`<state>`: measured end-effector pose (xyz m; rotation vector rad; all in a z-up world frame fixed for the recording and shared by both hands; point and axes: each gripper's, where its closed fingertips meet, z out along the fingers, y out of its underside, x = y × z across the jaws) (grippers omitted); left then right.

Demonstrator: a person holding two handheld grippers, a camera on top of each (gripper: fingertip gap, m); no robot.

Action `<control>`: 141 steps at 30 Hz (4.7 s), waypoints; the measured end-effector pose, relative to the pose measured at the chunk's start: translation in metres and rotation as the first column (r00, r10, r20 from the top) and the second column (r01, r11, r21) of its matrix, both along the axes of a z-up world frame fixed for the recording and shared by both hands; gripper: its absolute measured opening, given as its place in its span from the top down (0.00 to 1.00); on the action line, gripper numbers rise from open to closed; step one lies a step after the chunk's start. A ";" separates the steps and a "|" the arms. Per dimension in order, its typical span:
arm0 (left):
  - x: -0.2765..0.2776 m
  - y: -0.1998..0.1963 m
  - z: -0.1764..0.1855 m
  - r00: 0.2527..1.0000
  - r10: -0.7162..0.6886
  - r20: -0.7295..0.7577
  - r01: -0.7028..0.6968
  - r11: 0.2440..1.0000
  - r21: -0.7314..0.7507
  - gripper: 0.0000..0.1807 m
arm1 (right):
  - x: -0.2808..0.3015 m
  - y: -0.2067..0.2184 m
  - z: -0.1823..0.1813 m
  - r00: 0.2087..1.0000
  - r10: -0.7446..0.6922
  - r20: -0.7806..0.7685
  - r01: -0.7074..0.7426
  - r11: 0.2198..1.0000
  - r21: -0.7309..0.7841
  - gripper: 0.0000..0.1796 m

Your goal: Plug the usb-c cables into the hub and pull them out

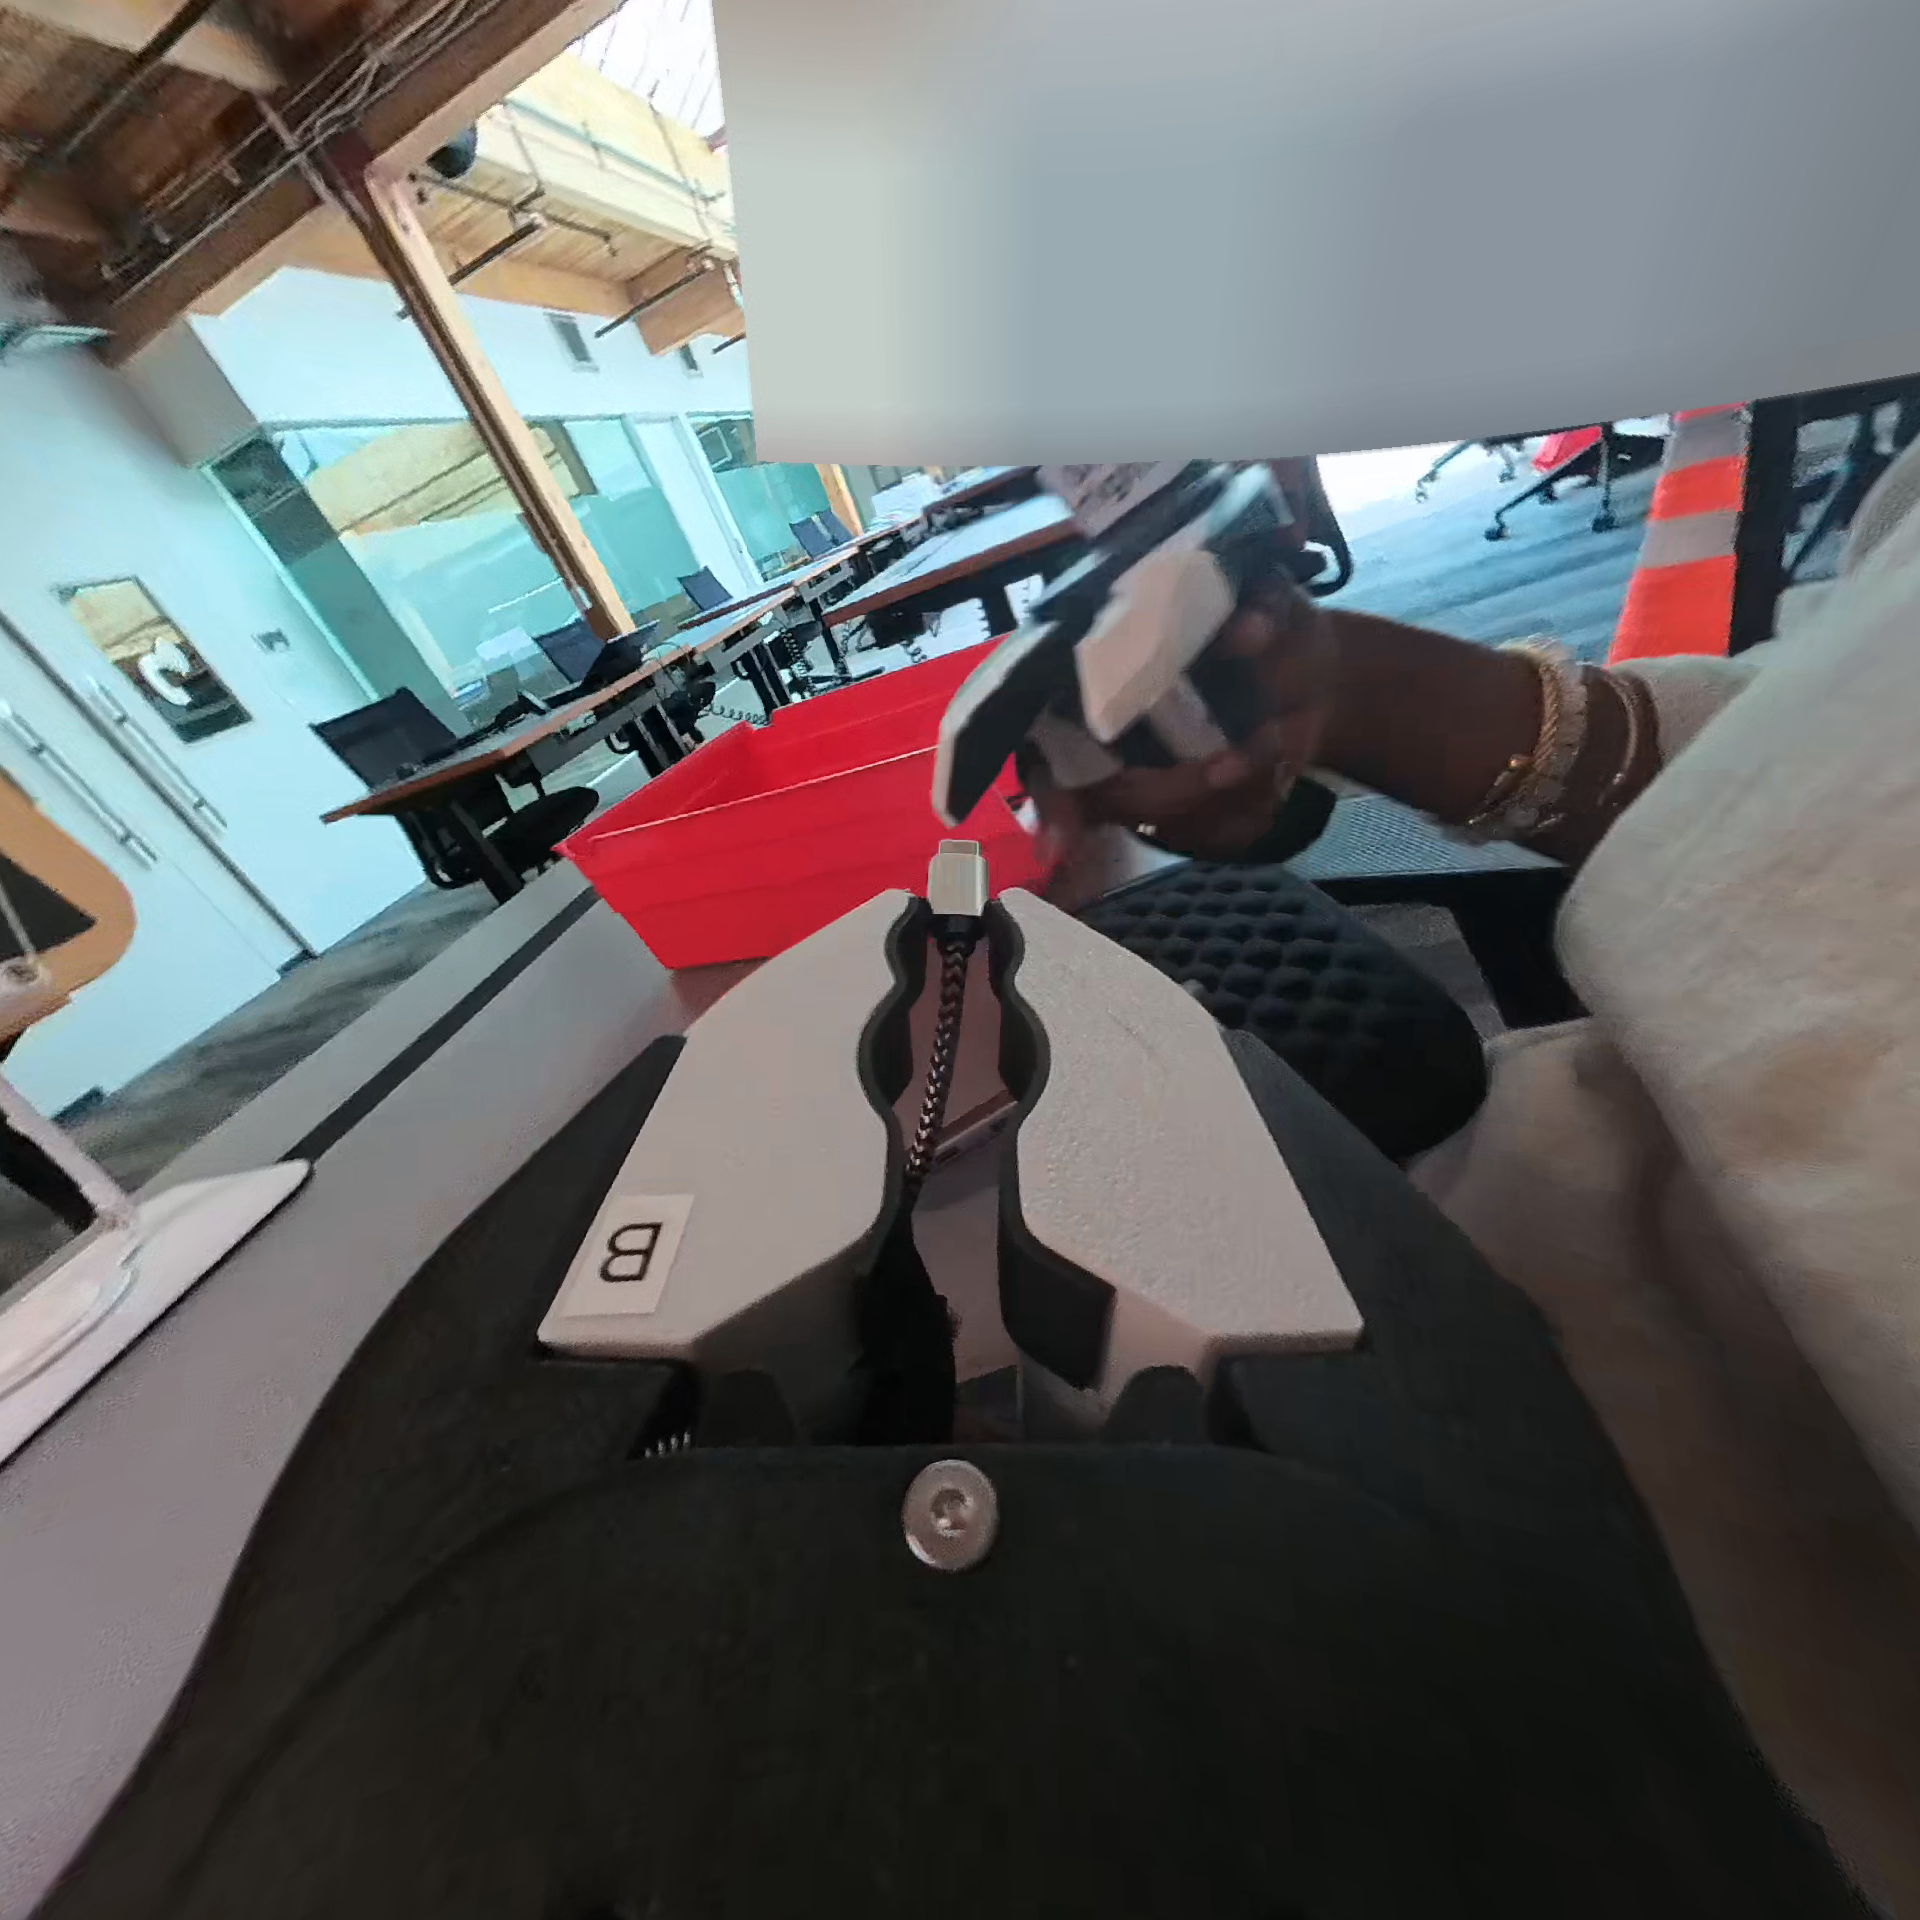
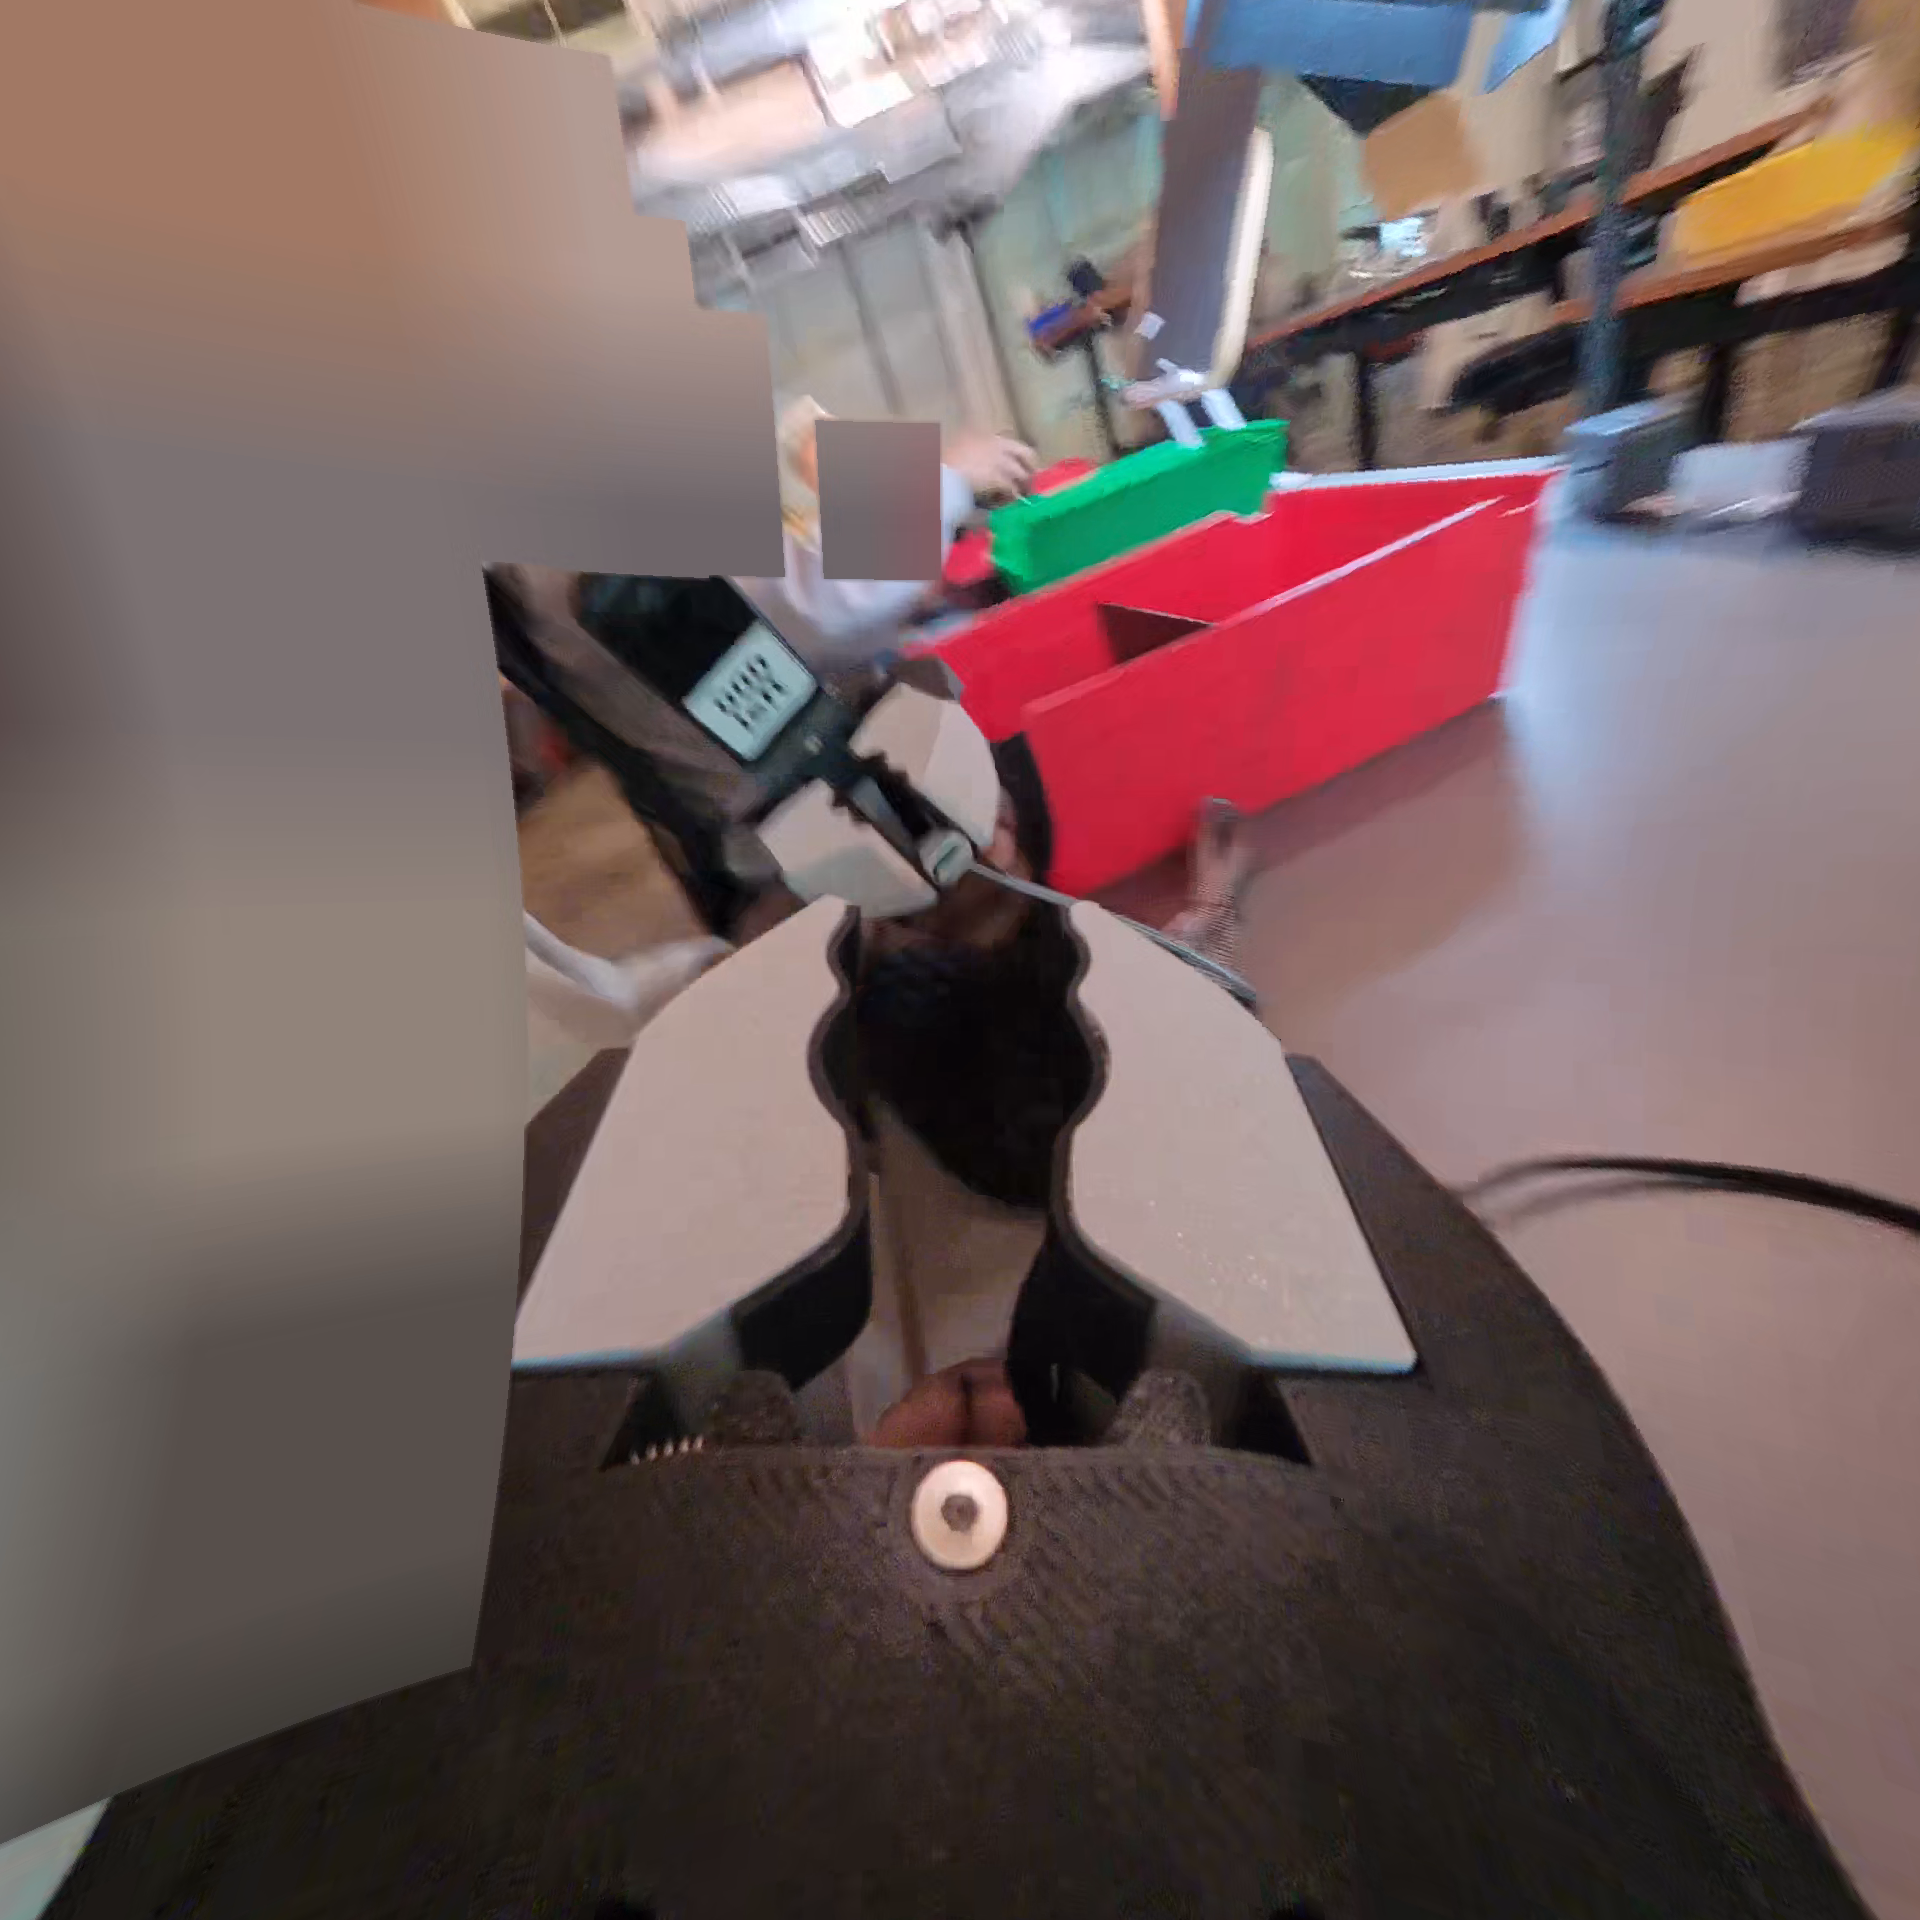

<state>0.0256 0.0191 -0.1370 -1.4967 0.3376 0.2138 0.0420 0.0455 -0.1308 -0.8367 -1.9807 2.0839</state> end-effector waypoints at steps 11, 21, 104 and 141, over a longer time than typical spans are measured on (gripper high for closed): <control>-0.008 0.001 0.001 0.998 0.041 0.037 -0.041 0.999 0.014 0.94 | 0.032 0.043 -0.097 0.925 0.228 -0.304 0.142 0.534 0.833 0.73; 0.000 0.016 -0.022 0.994 0.061 0.096 -0.045 0.986 -0.160 0.94 | 0.016 0.041 -0.106 0.842 0.141 -0.521 0.392 0.503 0.770 0.84; -0.011 0.044 -0.084 0.820 0.196 0.538 0.146 0.837 -0.527 0.94 | -0.042 0.031 -0.066 0.347 0.567 -0.747 0.912 -0.019 0.409 0.95; 0.001 0.042 -0.091 0.791 0.121 0.600 0.285 0.795 -0.536 0.94 | -0.020 0.012 -0.081 0.299 0.664 -0.686 0.775 0.250 0.580 0.95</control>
